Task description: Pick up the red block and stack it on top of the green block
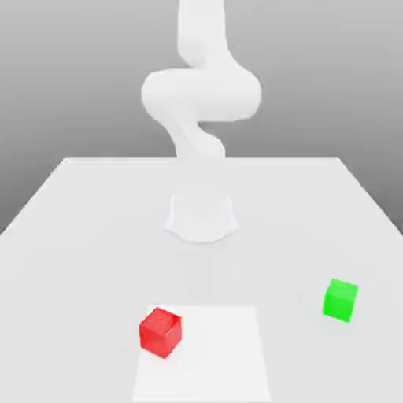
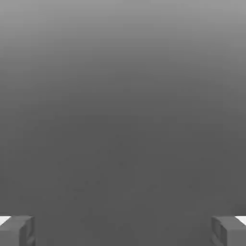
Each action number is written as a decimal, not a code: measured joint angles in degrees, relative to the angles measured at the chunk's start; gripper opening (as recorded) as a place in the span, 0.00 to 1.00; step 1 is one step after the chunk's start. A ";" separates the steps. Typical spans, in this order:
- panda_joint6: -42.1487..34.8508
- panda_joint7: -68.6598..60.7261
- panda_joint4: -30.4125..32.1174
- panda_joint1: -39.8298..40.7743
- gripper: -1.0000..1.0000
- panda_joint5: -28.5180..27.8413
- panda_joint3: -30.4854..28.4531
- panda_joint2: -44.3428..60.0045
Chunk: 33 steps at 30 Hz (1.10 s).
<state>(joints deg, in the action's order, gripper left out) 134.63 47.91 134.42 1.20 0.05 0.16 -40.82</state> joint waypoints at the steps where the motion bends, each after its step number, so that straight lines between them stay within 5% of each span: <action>1: 1.33 0.97 1.21 0.56 0.50 0.03 0.08 2.37; 19: 22.57 16.88 20.70 7.68 0.50 -0.18 -0.60 40.04; 26: 34.13 17.68 20.57 7.97 0.50 0.43 -0.54 54.56; 27: 35.21 17.65 20.39 7.99 0.00 0.47 -0.51 55.83; 33: 35.81 17.79 20.30 8.06 0.00 0.32 -0.44 56.47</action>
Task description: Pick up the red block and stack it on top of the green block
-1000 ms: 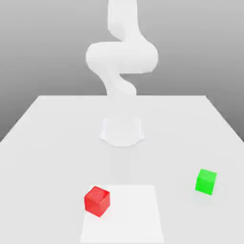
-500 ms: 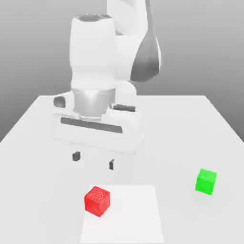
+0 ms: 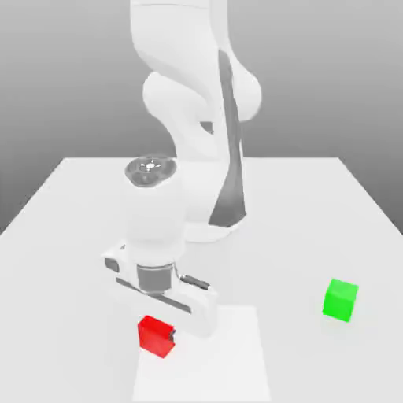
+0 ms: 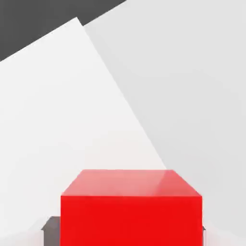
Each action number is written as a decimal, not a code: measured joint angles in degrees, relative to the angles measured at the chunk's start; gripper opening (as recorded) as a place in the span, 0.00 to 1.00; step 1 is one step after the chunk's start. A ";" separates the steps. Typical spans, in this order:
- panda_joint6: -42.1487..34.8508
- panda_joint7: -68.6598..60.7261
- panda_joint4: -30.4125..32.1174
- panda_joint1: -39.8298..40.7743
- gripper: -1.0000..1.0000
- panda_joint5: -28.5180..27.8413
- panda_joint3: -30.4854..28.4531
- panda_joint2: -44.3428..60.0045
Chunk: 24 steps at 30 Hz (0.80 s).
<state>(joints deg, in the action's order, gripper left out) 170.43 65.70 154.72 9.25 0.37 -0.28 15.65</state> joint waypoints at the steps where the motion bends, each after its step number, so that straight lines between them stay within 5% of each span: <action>1: -0.62 0.03 0.11 0.02 0.00 -0.04 0.01 -0.72; 7: -10.05 0.36 1.71 -0.05 0.00 -0.31 0.12 -11.74; 19: -16.82 26.98 2.34 -28.33 0.00 2.58 14.40 -19.39; 24: -14.25 36.17 2.23 -32.60 0.00 0.07 18.29 -16.61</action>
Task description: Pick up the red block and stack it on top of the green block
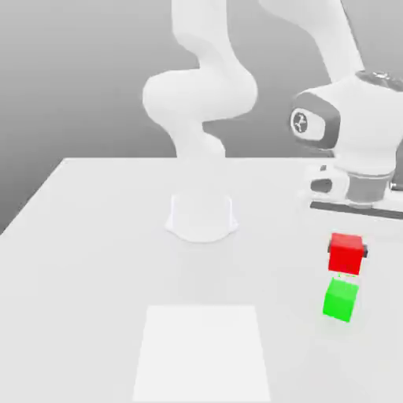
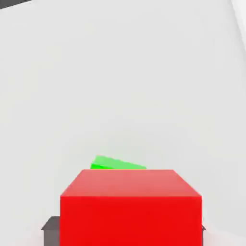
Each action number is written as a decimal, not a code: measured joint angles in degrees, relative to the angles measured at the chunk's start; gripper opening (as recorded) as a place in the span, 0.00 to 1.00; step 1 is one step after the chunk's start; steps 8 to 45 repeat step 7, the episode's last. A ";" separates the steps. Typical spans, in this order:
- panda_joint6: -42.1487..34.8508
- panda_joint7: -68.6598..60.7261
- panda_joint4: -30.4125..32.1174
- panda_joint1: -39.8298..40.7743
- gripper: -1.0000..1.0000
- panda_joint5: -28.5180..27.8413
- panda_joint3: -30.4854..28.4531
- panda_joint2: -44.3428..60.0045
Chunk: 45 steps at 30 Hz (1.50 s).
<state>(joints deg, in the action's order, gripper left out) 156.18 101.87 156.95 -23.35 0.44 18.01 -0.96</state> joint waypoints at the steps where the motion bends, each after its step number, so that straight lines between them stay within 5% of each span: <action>1: 1.71 1.34 -0.09 -0.25 0.00 -1.63 -0.40 1.88; 3: 5.33 4.06 -0.27 -0.67 0.00 -5.24 -1.85 5.90; 4: 7.04 5.25 -0.35 -1.35 1.00 -6.87 -2.86 7.78; 45: 7.04 5.25 -0.35 -1.35 1.00 -6.87 -2.86 7.78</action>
